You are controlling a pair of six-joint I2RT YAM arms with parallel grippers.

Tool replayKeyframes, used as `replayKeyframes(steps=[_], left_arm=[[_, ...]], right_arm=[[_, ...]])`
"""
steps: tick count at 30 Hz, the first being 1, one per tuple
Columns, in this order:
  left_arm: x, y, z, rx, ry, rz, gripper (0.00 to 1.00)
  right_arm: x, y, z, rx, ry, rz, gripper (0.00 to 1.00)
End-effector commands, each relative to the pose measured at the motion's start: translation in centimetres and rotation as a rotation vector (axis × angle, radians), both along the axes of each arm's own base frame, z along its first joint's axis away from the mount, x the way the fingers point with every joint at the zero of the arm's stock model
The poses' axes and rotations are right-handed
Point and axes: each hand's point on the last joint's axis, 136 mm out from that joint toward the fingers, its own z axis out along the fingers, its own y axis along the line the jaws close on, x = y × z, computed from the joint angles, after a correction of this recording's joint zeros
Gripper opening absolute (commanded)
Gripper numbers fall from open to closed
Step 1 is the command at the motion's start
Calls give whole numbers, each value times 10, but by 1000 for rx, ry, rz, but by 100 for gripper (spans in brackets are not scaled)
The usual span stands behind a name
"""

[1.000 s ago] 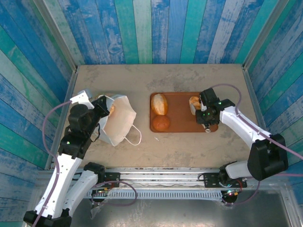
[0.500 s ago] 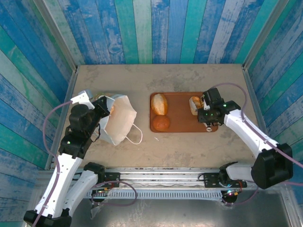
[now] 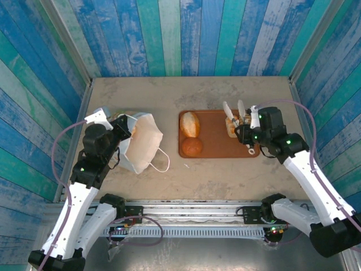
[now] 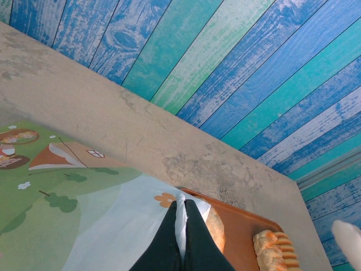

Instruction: Take the fake bread out of the paper bag

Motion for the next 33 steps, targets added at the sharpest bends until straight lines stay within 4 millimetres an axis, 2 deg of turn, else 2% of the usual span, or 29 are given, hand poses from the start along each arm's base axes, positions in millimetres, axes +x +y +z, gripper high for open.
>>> replayKeyframes(steps=[1,4,7,13,17,20,24,28,33], left_arm=[[1,1,3,1,-9,9,0],[1,2,5,2,-14,13,0],[2,2,6,2,-13,12,0],[2,0,8,8,-7,-1,0],[1,-11,10,28,-10,-71,0],[-2,-33,13,45,-11,-205,0],[-10,-55,5,69,43,-354,0],[-20,-57,6,83,53,-384,0],[-29,-42,12,95,54,-314,0]], right_arm=[[-5,43,29,186,-68,206,48],[-11,69,40,287,-44,313,46],[-21,96,43,264,-58,413,45],[-65,161,39,188,-81,688,45],[-85,192,21,123,-49,809,45],[-91,210,4,53,-17,855,45],[-98,232,-19,-26,5,899,44],[-95,252,-48,-164,1,884,46],[-79,270,-79,-374,19,803,46]])
